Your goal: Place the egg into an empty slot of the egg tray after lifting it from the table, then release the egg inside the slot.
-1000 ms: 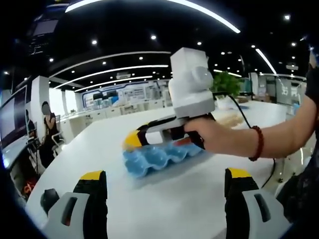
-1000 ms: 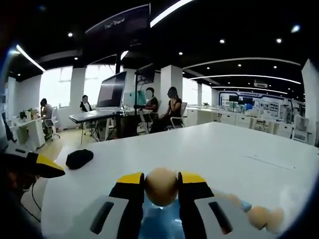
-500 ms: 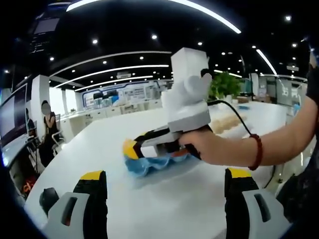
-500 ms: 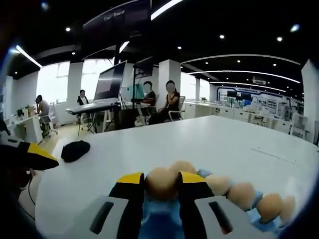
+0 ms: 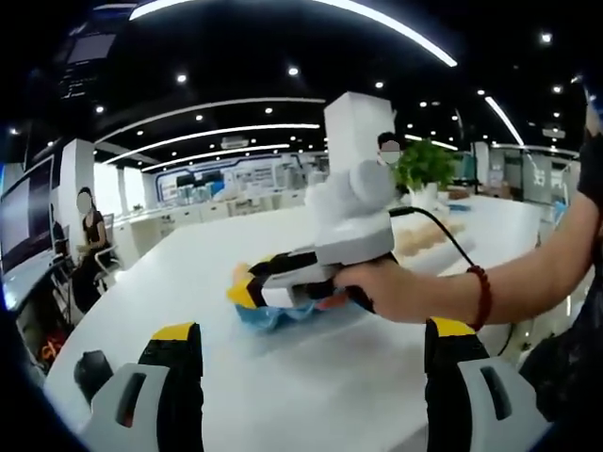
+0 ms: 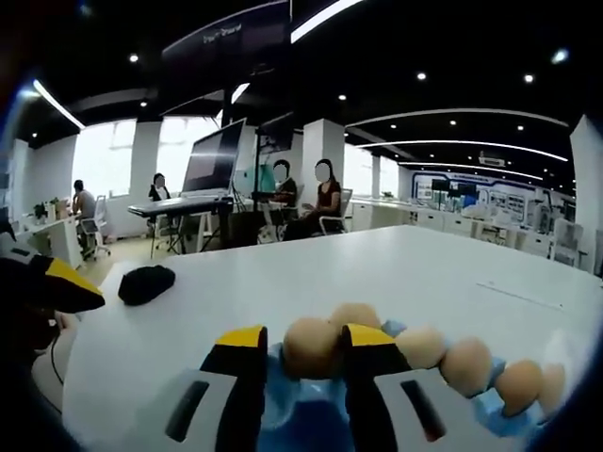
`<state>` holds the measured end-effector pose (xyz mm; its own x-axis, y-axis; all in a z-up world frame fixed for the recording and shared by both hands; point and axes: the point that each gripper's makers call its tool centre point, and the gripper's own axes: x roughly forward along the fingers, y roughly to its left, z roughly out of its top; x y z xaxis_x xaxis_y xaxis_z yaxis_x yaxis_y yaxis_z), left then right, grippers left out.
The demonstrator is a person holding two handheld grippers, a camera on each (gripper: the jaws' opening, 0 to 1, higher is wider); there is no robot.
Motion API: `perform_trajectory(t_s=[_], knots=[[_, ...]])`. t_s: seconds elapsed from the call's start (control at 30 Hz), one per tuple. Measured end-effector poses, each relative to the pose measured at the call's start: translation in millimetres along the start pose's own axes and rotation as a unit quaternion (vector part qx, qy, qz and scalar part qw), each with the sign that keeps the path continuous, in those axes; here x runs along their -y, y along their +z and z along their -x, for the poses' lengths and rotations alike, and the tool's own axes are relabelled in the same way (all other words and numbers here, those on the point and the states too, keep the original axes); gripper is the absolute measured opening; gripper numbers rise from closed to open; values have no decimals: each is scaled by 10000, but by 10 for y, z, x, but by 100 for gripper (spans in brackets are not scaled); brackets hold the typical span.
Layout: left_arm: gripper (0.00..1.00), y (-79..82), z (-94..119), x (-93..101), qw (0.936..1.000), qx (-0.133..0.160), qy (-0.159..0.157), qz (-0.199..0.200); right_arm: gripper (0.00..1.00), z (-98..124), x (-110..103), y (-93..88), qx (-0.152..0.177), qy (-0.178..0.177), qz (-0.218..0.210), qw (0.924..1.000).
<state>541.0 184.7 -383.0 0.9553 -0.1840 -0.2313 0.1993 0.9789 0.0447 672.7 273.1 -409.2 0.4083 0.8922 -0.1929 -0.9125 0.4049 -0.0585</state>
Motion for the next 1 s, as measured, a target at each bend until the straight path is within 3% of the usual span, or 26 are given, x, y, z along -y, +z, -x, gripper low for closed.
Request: perform_trajectory(t_s=[0.17, 0.4, 0.6, 1.0], knots=[[100, 11, 26, -59, 10000, 32, 48, 4, 39, 25, -19, 15, 58, 5, -8, 10000], [100, 17, -11, -19, 10000, 10, 4, -22, 49, 187, 184, 76, 252, -290, -111, 9992], [100, 145, -77, 30, 9994, 291, -54, 152, 54, 352, 373, 122, 282, -437, -201, 9984], [100, 222, -295, 393, 9993, 289, -232, -12, 62, 716, 766, 146, 369, -937, -169, 9948]])
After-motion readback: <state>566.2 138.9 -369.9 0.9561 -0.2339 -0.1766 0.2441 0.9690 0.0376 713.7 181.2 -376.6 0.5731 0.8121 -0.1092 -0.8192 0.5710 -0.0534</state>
